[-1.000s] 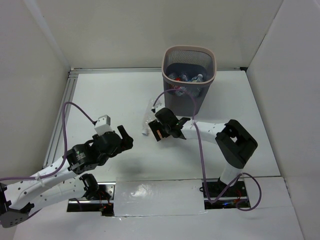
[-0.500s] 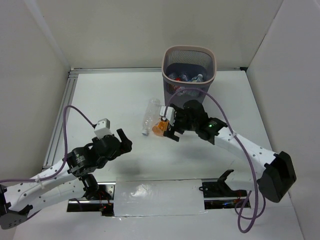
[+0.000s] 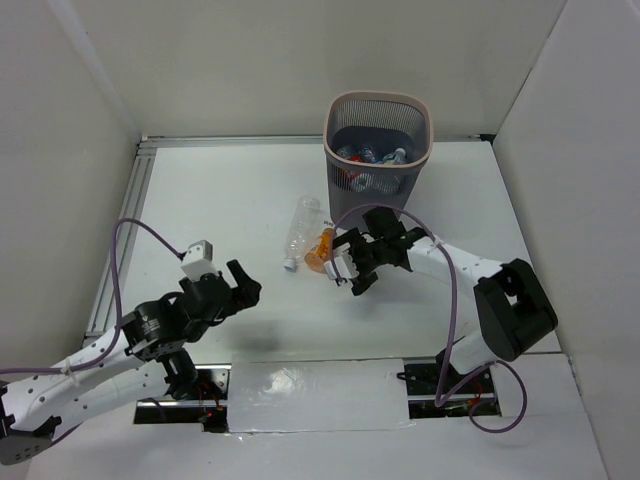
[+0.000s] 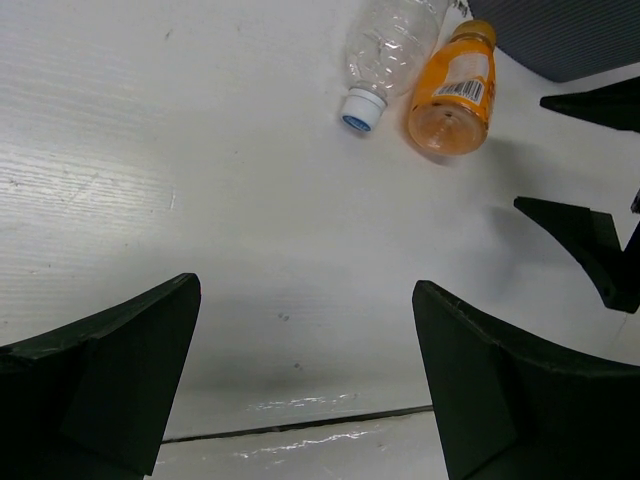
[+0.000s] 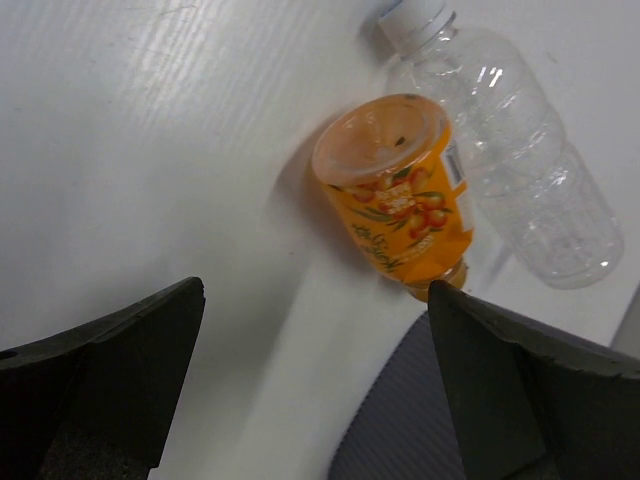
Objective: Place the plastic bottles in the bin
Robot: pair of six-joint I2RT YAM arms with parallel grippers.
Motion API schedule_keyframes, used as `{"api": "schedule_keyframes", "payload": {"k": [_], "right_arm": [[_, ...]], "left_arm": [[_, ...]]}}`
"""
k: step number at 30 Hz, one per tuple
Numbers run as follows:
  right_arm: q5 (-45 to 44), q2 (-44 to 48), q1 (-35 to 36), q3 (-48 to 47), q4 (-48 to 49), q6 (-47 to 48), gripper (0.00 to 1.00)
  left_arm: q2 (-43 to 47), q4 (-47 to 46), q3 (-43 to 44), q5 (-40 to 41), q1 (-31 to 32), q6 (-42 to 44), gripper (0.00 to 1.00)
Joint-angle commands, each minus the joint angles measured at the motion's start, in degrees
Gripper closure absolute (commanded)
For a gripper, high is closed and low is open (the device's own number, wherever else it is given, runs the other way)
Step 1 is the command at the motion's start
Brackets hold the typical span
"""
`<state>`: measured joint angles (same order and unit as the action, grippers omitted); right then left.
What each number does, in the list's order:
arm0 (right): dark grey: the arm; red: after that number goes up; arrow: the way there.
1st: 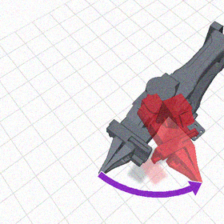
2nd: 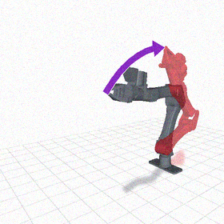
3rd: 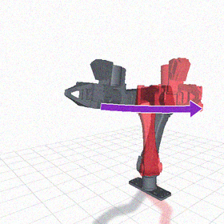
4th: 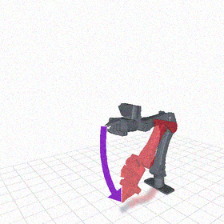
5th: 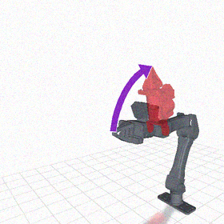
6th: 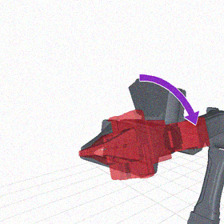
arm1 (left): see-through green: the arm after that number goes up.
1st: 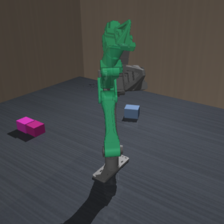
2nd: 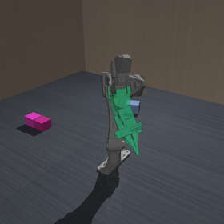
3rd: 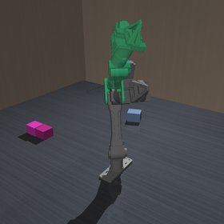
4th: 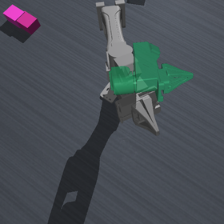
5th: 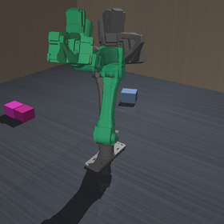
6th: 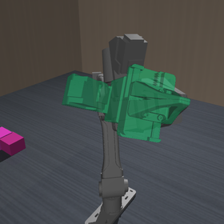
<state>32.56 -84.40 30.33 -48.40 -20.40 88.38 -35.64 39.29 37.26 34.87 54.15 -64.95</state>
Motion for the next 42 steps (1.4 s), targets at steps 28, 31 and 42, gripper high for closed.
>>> {"api": "schedule_keyframes", "payload": {"k": [28, 31, 42], "right_arm": [[-10.06, -20.09, 8.35, -17.32, 7.23, 6.02, 0.03], [-10.06, -23.08, 8.35, -19.44, 5.81, 6.02, 0.09], [-10.58, -22.3, 8.35, -19.01, 1.95, 6.63, 0.17]], "left_arm": [[7.78, 1.49, -4.03, 2.13, 0.25, -2.73, 0.0], [7.25, 1.49, -4.03, 2.13, 0.25, -2.73, 0.0], [7.25, 1.32, -4.03, 2.13, 0.25, -2.2, 0.0]]}}
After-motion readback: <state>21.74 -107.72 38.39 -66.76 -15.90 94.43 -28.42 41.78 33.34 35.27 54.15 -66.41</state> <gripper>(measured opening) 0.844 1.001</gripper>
